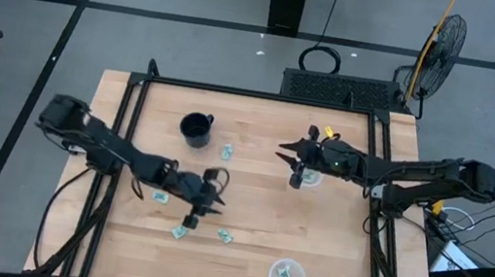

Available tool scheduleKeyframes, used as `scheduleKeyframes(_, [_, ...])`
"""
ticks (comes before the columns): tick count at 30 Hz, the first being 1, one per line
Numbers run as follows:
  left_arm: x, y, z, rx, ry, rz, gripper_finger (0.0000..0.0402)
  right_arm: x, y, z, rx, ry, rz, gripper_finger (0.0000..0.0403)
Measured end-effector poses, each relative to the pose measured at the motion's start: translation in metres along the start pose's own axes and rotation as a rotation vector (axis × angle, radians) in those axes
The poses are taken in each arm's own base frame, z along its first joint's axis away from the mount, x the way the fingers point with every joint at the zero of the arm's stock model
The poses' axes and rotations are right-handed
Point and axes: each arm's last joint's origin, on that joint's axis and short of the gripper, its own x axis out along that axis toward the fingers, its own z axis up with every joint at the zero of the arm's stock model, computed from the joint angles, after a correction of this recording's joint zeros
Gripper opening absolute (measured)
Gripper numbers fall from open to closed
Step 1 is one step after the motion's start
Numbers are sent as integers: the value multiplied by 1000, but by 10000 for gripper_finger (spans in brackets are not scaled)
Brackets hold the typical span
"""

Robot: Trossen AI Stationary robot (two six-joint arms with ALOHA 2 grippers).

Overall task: Pick and place Stevia / Truvia into bins
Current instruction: Put the light green stevia packet into the bottom transparent container

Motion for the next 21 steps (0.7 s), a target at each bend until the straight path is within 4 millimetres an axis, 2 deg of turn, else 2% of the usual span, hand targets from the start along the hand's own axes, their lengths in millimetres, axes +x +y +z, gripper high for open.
scheduleKeyframes(5, [31, -15, -17, 81, 72, -39, 131, -1, 6, 0, 51, -2, 24, 106])
scheduleKeyframes(11, [61, -27, -18, 108, 118, -67, 131, -3, 15, 4, 45, -34, 59, 105])
scheduleKeyframes(15, [69, -30, -16, 146, 137, -74, 131, -3, 17, 6, 15, -58, 62, 106])
scheduleKeyframes(21, [67, -30, -16, 148, 164, -76, 126, -3, 17, 6, -35, -58, 60, 105])
